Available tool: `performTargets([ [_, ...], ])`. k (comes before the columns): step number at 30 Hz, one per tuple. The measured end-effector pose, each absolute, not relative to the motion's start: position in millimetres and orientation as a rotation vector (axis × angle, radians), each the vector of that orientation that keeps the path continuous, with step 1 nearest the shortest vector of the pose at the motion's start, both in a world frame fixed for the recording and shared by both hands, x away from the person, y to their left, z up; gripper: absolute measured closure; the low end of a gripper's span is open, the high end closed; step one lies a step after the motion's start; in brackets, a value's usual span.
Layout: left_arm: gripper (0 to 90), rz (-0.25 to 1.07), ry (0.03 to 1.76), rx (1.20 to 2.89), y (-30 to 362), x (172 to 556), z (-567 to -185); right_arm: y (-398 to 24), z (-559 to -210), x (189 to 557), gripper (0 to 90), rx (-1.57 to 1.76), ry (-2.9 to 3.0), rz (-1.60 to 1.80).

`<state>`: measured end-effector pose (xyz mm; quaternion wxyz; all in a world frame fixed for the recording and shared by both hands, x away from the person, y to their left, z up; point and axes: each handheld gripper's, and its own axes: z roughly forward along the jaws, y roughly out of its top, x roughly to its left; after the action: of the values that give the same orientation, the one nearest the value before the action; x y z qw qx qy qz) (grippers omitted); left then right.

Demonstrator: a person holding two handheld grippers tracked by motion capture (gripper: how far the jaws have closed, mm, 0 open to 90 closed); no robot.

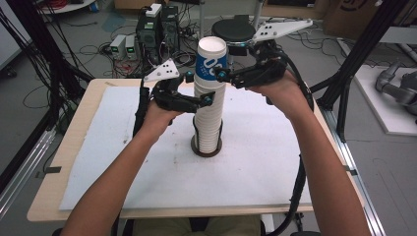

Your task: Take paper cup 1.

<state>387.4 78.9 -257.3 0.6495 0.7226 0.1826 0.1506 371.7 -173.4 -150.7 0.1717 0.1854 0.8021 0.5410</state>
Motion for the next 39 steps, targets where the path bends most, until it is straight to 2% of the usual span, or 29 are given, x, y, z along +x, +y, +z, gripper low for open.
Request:
performTargets([
  [5, 14.8, 0.341, 0.415, 1.641, 78.1, 387.4, -257.4, -165.0, -152.2, 380.7, 16.3, 0.55, 2.298, 1.578],
  [7, 14.8, 0.34, 0.414, 1.644, 78.7, 387.5, -257.2, -163.7, -152.5, 383.5, 21.7, 0.553, 2.297, 1.59],
  [8, 14.8, 0.34, 0.414, 1.644, 78.7, 387.5, -257.2, -163.7, -152.5, 383.5, 21.7, 0.553, 2.297, 1.59],
  [9, 14.8, 0.34, 0.414, 1.644, 79.1, 387.5, -257.1, -165.1, -152.1, 385.8, 28.1, 0.539, 2.287, 1.583],
  [11, 14.8, 0.339, 0.416, 1.643, 79.2, 387.6, -257.2, -167.1, -151.7, 387.7, 28.9, 0.527, 2.296, 1.596],
  [18, 14.8, 0.339, 0.414, 1.643, 78.9, 387.8, -257.4, -168.2, -141.7, 385.3, 31.3, 0.528, 2.254, 1.625],
  [31, 14.8, 0.333, 0.416, 1.645, 79.7, 388.0, -257.3, -191.6, -84.7, 357.8, 31.3, 0.443, 2.036, 1.736],
  [39, 14.7, 0.33, 0.419, 1.647, 80.4, 387.9, -257.1, -222.2, -85.9, 334.2, 31.2, 0.444, 2.031, 1.728],
])
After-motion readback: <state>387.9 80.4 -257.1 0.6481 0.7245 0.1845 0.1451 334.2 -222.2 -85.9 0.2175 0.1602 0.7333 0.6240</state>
